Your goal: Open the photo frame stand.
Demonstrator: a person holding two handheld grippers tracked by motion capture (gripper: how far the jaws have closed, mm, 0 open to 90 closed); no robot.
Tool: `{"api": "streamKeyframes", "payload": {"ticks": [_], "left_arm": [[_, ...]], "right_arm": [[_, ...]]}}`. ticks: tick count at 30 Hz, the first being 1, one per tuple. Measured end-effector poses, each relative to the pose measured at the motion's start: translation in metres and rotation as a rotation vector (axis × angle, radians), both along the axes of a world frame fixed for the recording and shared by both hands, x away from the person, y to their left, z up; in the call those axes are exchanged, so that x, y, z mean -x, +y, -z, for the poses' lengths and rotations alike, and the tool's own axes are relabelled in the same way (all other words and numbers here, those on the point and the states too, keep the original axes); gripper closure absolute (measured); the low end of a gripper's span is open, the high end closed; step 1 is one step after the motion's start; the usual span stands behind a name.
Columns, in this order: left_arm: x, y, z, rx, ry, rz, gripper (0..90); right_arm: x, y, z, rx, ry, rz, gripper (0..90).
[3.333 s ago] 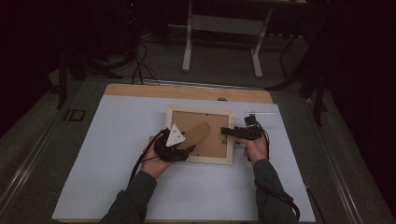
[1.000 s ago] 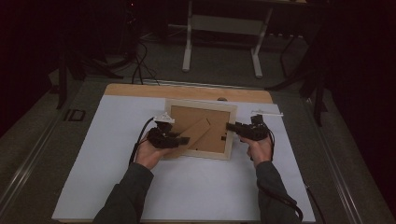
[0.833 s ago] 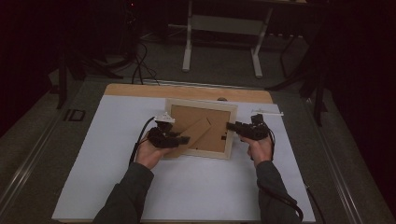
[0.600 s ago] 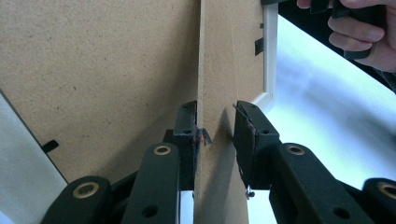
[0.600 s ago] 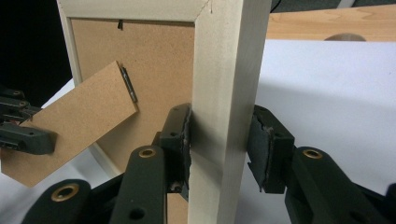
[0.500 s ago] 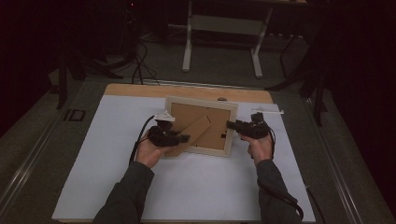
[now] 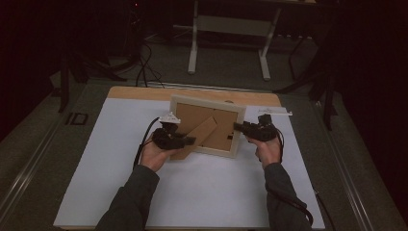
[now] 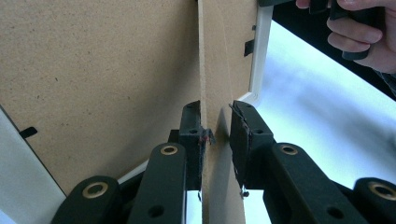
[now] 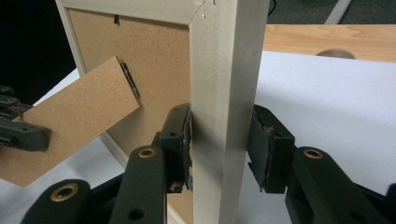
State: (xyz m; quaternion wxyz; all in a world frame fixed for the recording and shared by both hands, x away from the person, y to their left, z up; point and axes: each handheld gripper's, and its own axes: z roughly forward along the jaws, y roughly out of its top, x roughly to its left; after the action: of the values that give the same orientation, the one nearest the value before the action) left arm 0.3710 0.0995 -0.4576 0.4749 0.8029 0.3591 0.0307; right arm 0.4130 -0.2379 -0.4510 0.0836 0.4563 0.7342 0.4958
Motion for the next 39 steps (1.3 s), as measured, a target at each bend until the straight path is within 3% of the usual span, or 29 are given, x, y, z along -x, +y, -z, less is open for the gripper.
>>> {"api": "streamKeyframes", "payload": {"ticks": [19, 39], "left_arm": [[-0.003, -0.006, -0.011, -0.043, -0.055, -0.027, 78.6], [0.000, -0.012, -0.003, -0.034, -0.043, -0.037, 80.1]], "right_arm": [[-0.001, 0.011, -0.009, 0.044, -0.034, 0.018, 61.2], [-0.002, 0.017, -0.014, 0.089, -0.068, 0.028, 58.8]]}}
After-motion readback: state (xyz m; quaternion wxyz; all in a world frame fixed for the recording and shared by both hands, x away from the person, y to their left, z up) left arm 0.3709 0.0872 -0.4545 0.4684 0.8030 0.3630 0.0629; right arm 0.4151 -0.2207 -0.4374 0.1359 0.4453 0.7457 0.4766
